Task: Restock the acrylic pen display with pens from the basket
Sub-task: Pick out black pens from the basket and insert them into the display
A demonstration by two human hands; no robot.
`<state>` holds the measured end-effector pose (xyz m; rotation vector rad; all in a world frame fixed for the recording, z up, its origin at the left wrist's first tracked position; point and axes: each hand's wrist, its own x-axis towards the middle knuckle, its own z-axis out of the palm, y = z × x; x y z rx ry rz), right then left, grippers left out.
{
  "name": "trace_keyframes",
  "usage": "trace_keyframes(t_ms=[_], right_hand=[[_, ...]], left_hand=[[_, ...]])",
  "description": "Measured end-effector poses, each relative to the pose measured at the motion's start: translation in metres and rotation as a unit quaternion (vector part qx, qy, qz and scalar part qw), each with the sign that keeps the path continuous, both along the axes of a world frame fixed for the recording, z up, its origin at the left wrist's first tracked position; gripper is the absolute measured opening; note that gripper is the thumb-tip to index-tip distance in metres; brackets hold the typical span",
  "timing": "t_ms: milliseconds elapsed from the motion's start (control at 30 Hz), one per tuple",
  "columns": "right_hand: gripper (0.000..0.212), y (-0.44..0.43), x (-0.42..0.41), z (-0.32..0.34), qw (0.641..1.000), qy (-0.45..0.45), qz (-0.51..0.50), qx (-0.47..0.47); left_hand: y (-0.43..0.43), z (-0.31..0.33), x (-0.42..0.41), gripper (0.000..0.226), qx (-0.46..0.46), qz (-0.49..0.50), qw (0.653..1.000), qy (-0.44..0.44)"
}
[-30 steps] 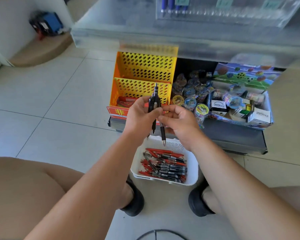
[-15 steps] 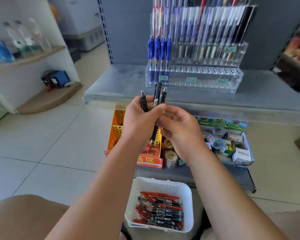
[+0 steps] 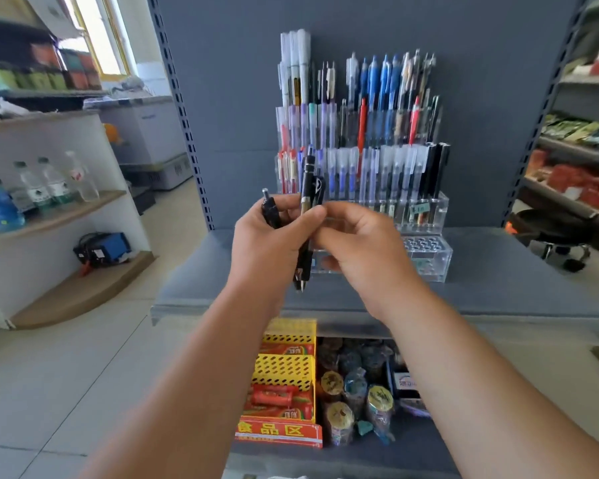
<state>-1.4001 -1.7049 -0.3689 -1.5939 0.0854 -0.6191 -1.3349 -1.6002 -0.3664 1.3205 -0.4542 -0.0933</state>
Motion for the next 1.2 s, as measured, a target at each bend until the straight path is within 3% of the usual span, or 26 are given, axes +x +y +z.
trace_keyframes(t_ms=[167,433,667,967,1200], right_hand=[[0.023,-0.027,0.03,0.019,0.998,0.023,-0.01,-0.061],[0.019,-0.05,0.05,-0.004,0.996,0.033,-0.007,-0.078],[0.022,-0.054,0.071,-0.013,0.995,-0.006,-0.082,-0.062],[0.021,-0.068,0.097,-0.025,0.973,-0.023,-0.19,-0.129],[0.015,-0.071,0.113,-0.045,0.966,0.01,-0.185,-0.179]], left_hand=[[-0.03,0.003,0.02,0.028,-0.052,0.058,0.997,0.027],[-0.033,-0.015,0.043,0.011,-0.002,0.1,0.994,-0.035],[-0.043,-0.032,0.053,0.005,0.048,0.113,0.991,-0.057],[-0.051,-0.035,0.06,0.013,0.028,0.096,0.993,-0.063],[-0.052,-0.039,0.061,0.015,0.011,0.071,0.996,-0.048]])
